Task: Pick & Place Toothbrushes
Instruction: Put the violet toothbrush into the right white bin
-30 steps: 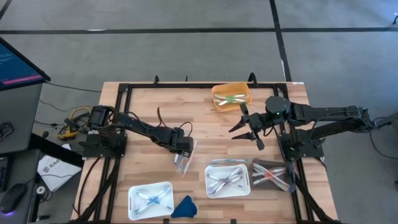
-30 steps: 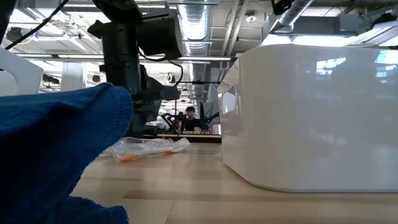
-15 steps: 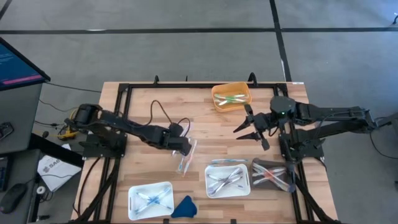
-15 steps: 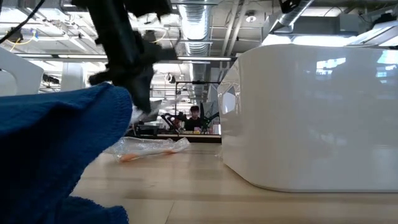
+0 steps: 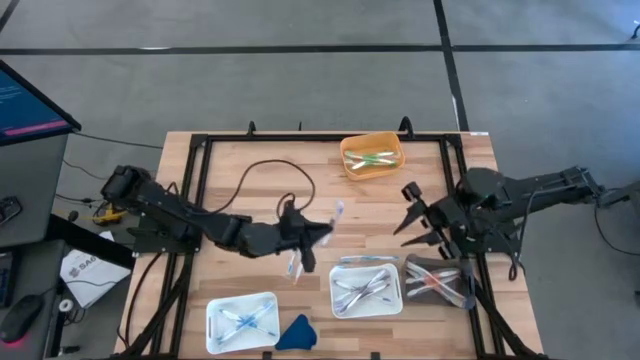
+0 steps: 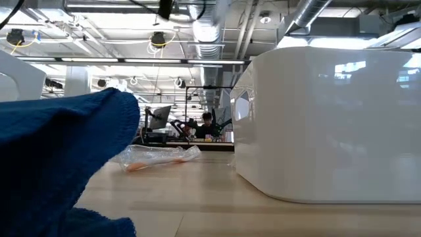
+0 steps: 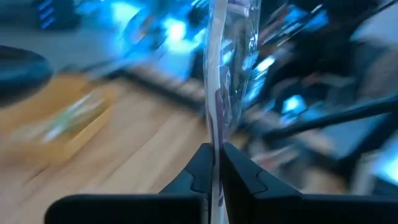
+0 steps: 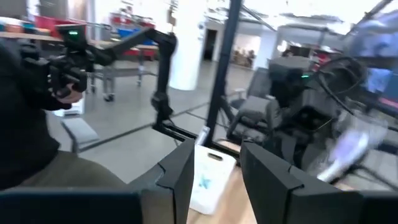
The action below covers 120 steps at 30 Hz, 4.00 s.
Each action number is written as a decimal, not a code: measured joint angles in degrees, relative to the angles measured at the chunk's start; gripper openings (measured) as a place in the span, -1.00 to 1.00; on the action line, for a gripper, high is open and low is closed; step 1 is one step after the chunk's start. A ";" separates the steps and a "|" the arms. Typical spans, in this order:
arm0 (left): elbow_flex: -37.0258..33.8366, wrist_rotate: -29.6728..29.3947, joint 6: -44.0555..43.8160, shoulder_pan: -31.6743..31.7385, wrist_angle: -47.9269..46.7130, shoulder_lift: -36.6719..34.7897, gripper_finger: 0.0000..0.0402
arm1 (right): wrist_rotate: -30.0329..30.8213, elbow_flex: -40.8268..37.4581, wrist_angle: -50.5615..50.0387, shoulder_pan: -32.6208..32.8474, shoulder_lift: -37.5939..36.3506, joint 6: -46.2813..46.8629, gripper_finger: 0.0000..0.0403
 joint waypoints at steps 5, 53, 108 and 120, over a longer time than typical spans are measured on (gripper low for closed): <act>0.00 8.71 9.71 -0.40 17.94 2.37 -0.97 | 0.02 -0.30 4.44 4.23 2.75 -0.53 -0.39; 0.20 16.41 27.57 9.17 36.22 5.11 -0.97 | 13.51 -0.21 15.30 -6.37 16.18 4.50 0.17; 0.20 21.02 25.30 12.38 34.69 5.33 -0.97 | 13.64 2.96 13.45 -10.13 21.36 6.00 -0.06; 0.20 21.06 24.51 10.88 28.77 4.65 -0.58 | 13.43 4.04 8.00 -10.08 20.57 4.93 -0.90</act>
